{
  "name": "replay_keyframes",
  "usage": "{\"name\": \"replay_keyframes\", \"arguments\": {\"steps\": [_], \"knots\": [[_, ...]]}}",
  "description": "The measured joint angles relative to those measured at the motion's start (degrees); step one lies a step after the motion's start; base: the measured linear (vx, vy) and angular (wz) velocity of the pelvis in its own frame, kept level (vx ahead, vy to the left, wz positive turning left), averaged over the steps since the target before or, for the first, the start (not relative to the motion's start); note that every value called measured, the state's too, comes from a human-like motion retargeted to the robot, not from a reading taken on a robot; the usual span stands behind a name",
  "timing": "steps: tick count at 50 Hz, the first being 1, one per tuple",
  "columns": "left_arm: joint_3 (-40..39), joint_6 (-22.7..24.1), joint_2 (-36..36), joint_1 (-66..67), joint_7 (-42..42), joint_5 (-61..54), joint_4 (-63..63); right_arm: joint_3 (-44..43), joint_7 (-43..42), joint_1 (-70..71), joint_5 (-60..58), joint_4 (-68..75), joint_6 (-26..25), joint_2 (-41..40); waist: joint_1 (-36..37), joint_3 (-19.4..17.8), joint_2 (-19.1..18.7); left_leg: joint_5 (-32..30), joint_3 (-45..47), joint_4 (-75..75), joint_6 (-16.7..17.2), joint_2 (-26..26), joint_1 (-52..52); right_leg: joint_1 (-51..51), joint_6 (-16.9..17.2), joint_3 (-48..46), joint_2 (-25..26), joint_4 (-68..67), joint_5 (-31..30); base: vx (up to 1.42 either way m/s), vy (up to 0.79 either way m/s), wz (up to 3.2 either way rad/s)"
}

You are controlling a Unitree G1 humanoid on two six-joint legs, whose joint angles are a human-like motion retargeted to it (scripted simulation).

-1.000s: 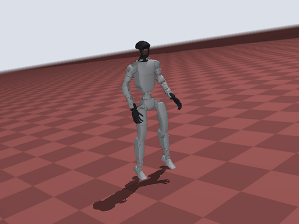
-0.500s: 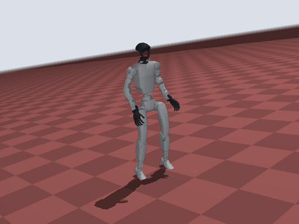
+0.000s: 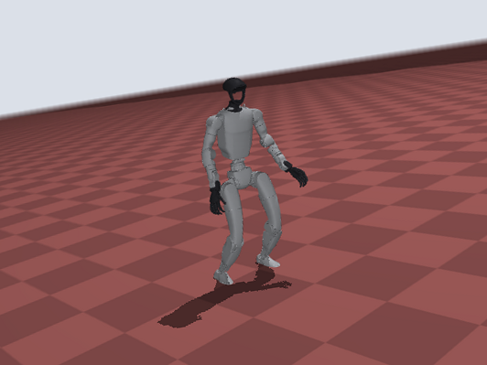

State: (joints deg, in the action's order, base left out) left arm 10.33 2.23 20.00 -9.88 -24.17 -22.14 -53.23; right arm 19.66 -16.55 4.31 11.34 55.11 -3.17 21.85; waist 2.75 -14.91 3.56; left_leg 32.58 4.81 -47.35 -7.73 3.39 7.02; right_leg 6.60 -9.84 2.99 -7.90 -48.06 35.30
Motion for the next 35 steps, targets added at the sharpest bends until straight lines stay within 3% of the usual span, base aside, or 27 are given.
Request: {"name": "replay_keyframes", "arguments": {"steps": [2, 5, 7, 8, 12, 17, 20, 22, 23, 25, 26, 27, 28, 30, 32, 33, 35], "knots": [[-0.08, 2.44, -1.67, 2.99, -1.19, -1.02, 0.63, 0.58, 0.41, -5.22, -0.83, -7.02, 1.57, 1.12, 0.5, 4.21, 1.12, -11.47, 1.05, 12.47, 5.79, -1.22, -2.78, -0.63, 6.67, 0.35, -1.09, 9.42, -12.46, 0.2, 0.01, -0.17], [2.36, 4.76, -2.54, 8.28, 4.31, 4.35, 1.55, 1.53, 6.35, -12.47, -3.43, -11.62, 2.43, 1.95, 1.99, 11.1, 1.12, -39.53, -0.17, 39.36, 12.49, -1.47, -10.0, -7.17, 18.1, 1.44, -0.09, 36.68, -44.37, 0.23, -0.05, -0.09], [2.36, 4.94, -2.26, 11.99, 10.36, 9.48, 2.45, 1.06, 10.15, -14.6, -6.52, -8.87, 1.29, 0.71, 2.5, 13.08, 0.56, -51.5, 1.69, 48.1, 17.41, -0.31, -12.32, -9.6, 22.1, -0.66, 0.64, 46.5, -58.68, 0.15, -0.08, 0.01], [1.81, 4.82, -2.34, 13.87, 12.51, 10.63, 3.06, 0.64, 11.05, -15.15, -7.59, -7.11, 0.57, -0.07, 2.76, 13.29, 0.21, -53.07, 2.66, 49.53, 19.23, 0.05, -12.91, -10.04, 22.47, -2.68, 0.97, 48.04, -60.58, 0.08, -0.07, -0.11], [0.37, 3.46, -3.05, 17.92, 13.88, 9.43, 2.89, 0.59, 9.77, -13.13, -9.29, -0.43, -1.43, -1.61, 4.7, 8.94, -1.23, -53.46, -0.5, 49.17, 20.14, -1.0, -15.17, -11.57, 20.86, -7.7, 2.27, 46.72, -59.27, -0.02, -0.03, -0.32], [0.6, 3.02, -2.75, 19.04, 12.16, 8.65, 0.07, 2.2, 7.76, -8.59, -9.06, 0.95, -1.07, 0.29, 6.38, 2.41, -2.99, -45.29, -3.28, 45.75, 17.83, -1.88, -15.95, -13.12, 17.04, -6.49, 2.52, 44.05, -53.93, -0.04, 0.01, -0.15], [-0.18, 2.46, -2.21, 19.82, 13.53, 8.97, 0.17, 2.02, 8.66, -7.43, -8.22, -1.84, -0.64, 1.69, 6.59, 0.96, -3.18, -43.7, -0.7, 45.22, 17.57, -0.95, -14.92, -12.57, 17.9, -2.29, 2.35, 43.88, -51.76, -0.01, 0.0, 0.06], [-0.56, 2.01, -1.64, 18.84, 13.7, 8.11, -0.04, 1.55, 9.24, -6.13, -6.48, -3.02, -0.68, 2.45, 6.19, -1.0, -3.05, -35.46, 0.75, 42.3, 16.41, -0.94, -14.85, -13.38, 18.09, 0.56, 1.87, 41.94, -43.07, -0.04, 0.0, 0.39], [-0.51, 1.77, -1.26, 17.46, 13.12, 6.72, -0.61, 1.48, 8.89, -4.87, -4.77, -2.85, -0.68, 2.75, 5.95, -2.57, -2.93, -26.79, 0.58, 38.44, 14.57, -1.2, -14.48, -13.74, 16.89, 0.77, 1.45, 38.84, -34.06, -0.09, 0.0, 0.52], [0.29, 1.02, -0.4, 14.15, 11.78, 3.69, -2.83, 2.32, 7.22, -2.26, -0.22, -1.14, -0.13, 3.21, 5.56, -5.63, -2.68, -8.91, -0.82, 23.63, 6.92, -1.69, -10.17, -11.87, 9.69, -0.86, 0.83, 26.83, -13.66, -0.12, 0.0, 0.57], [0.95, 0.27, 0.08, 12.81, 11.17, 2.67, -3.92, 2.98, 6.24, -1.55, 1.89, -0.5, 0.45, 3.39, 5.34, -6.15, -2.77, -4.05, -1.35, 13.33, 1.88, -1.36, -5.27, -8.07, 3.86, -1.45, 1.13, 17.48, -6.63, -0.1, -0.01, 0.52], [1.72, -0.2, 0.57, 11.91, 10.52, 1.88, -4.59, 3.44, 5.23, -1.32, 3.66, -0.4, 1.08, 3.51, 5.15, -6.16, -2.74, -0.96, -1.57, 5.45, -1.67, -1.02, -1.13, -4.6, -0.21, -2.02, 1.27, 9.96, -1.91, -0.03, -0.01, 0.41], [2.7, -0.14, 1.09, 11.91, 9.77, 1.57, -4.42, 3.51, 4.17, -2.08, 4.73, -1.38, 1.79, 3.53, 5.01, -5.13, -2.46, -1.39, -1.2, 2.42, -2.22, -0.7, 1.52, -1.8, -0.76, -2.55, 1.08, 6.09, -1.81, 0.07, -0.01, 0.3], [5.02, 1.46, 2.05, 13.57, 8.85, 3.21, -2.9, 2.28, 2.21, -6.29, 5.95, -6.1, 3.38, 3.02, 4.85, -0.3, -1.18, -7.67, -0.38, 8.2, 2.71, -0.84, 2.52, -0.04, 5.18, -3.8, 0.18, 10.42, -9.44, 0.21, -0.01, 0.19], [6.4, 3.24, 2.42, 16.18, 11.13, 8.76, -1.77, 0.98, 4.15, -12.07, 5.99, -11.34, 4.36, 2.39, 4.96, 5.36, -0.39, -23.32, -0.42, 24.4, 9.39, -1.34, -1.74, -4.97, 12.7, -4.23, 0.39, 29.04, -28.83, 0.25, -0.01, 0.08], [6.45, 3.63, 2.41, 17.15, 13.11, 11.59, -1.61, 0.43, 6.3, -14.58, 5.52, -13.1, 4.43, 2.02, 5.15, 7.55, -0.06, -33.67, -0.71, 33.17, 11.74, -1.66, -4.43, -7.85, 15.09, -4.05, 0.44, 38.78, -40.96, 0.22, -0.02, 0.01], [5.62, 4.14, 2.05, 19.01, 16.96, 15.49, -1.23, -0.48, 10.31, -18.86, 3.48, -14.89, 4.57, 0.99, 5.82, 10.09, -0.18, -50.12, -0.88, 45.57, 17.32, -1.09, -8.71, -10.81, 19.51, -3.73, 0.92, 49.31, -58.42, 0.17, -0.02, -0.06]]}}
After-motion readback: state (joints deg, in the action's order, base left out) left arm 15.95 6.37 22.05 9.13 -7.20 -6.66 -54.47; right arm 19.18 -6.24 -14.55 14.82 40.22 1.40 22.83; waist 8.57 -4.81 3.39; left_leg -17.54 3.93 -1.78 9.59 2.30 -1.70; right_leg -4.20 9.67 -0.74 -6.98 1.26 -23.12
